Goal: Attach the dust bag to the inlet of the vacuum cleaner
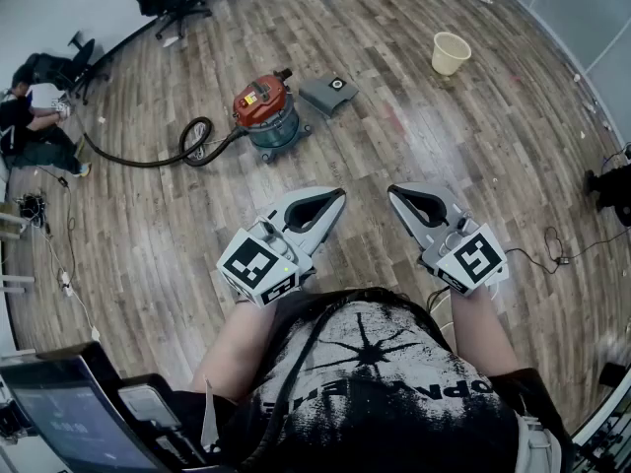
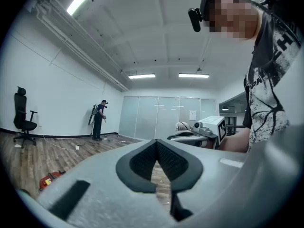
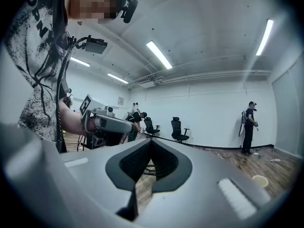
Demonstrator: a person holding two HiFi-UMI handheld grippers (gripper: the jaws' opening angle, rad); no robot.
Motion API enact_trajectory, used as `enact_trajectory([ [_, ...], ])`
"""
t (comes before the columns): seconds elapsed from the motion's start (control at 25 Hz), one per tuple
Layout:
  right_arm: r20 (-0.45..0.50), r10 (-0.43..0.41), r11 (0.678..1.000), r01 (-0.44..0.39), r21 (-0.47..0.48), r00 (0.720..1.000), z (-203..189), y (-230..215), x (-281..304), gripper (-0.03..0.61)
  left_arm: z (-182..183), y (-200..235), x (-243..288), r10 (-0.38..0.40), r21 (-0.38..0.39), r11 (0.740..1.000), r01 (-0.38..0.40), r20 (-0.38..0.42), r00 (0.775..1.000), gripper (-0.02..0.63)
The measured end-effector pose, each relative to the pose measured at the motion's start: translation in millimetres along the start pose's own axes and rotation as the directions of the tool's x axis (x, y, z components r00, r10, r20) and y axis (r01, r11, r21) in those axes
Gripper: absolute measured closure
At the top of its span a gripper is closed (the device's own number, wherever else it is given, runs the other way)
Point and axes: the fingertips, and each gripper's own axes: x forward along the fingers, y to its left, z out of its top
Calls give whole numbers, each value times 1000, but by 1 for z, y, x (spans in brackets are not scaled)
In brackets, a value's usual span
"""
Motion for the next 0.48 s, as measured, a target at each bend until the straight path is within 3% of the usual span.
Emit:
enact_trajectory([
  [0.48,18,30,1000,-30,-1,999,8,11,5,572,0,-4,-6,14,16,1000,-14,-16,1000,609],
])
